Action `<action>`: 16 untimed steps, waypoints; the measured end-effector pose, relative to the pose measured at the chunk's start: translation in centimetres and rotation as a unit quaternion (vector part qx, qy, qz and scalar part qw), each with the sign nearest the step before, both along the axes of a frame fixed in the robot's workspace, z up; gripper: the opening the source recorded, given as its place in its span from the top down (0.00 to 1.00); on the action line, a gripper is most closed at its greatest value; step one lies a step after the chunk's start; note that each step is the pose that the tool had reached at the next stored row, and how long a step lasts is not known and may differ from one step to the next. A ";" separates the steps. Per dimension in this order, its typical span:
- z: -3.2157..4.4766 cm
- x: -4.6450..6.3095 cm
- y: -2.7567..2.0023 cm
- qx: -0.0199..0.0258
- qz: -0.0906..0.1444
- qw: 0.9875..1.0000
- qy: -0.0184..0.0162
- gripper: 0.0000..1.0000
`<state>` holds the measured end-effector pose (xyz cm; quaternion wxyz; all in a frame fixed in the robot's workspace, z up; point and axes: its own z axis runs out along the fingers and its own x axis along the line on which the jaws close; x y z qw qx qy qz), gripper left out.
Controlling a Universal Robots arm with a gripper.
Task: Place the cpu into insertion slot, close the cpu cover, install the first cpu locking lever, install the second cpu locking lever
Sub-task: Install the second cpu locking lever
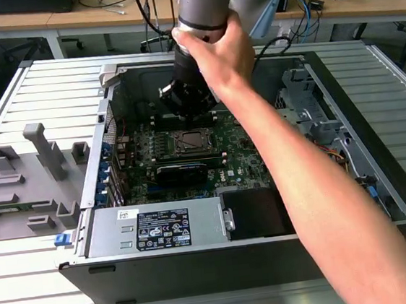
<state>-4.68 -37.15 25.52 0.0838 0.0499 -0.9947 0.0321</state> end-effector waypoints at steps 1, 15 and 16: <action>1.63 -0.3 -0.62 -0.018 0.000 1.000 0.009 0.89; 3.56 -0.7 -1.51 -0.038 0.000 0.999 0.019 0.89; 3.56 -0.7 -1.51 -0.038 0.000 0.999 0.019 0.89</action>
